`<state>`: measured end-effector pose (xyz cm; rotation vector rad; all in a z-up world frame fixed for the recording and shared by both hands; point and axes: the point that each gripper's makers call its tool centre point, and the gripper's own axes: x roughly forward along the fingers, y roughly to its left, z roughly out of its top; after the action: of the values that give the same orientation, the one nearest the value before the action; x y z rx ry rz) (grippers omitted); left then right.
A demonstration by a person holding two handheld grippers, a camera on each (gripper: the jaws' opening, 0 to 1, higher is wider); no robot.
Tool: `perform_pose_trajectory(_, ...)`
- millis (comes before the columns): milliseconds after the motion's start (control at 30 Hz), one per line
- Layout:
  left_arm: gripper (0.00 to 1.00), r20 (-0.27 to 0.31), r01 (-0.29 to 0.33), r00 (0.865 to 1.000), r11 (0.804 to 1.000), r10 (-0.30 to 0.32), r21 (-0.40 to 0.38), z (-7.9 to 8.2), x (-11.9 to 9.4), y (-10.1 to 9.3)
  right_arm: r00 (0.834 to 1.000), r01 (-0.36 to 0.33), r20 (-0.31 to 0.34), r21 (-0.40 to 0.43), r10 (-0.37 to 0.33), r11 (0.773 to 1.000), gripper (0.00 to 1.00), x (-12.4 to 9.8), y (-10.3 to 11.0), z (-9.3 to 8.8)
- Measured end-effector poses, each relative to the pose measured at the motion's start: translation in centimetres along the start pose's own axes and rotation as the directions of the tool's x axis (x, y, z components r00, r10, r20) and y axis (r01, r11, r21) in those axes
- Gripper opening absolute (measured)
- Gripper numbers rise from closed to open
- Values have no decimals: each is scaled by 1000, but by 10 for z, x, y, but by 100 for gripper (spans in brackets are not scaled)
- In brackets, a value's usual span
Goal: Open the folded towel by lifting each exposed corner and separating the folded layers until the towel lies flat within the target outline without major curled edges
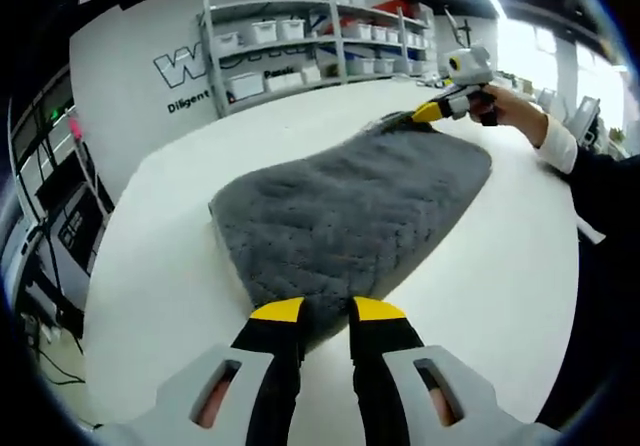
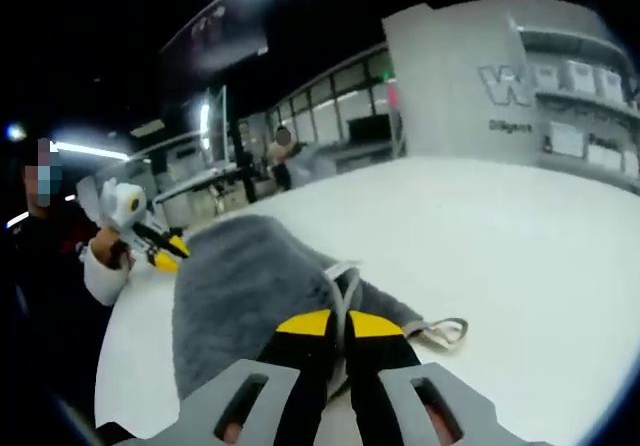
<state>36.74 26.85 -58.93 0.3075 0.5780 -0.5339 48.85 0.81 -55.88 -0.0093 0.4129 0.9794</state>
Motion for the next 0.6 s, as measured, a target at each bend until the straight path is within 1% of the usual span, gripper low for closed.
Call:
perform_pose_trajectory(167, 16, 8, -13, 1000, 1000, 13, -17, 0, 1, 3, 1000, -18, 14, -17, 19, 1000, 1, -4, 6, 5)
perform_pose_trajectory(333, 16, 21, -33, 999, 999, 34, -30, 1, 3, 9, 996, -77, 48, -22, 78, 997, 1, -12, 23, 15)
perform_pose_trajectory(467, 16, 29, -37, 999, 998, 38, -44, 2, 4, 11, 991, -111, 69, -51, 115, 992, 1, -15, 36, 21)
perform_pose_trajectory(600, 16, 37, -41, 998, 998, 43, -50, 3, 4, 13, 991, -114, 65, -93, 121, 989, 1, -14, 41, 22)
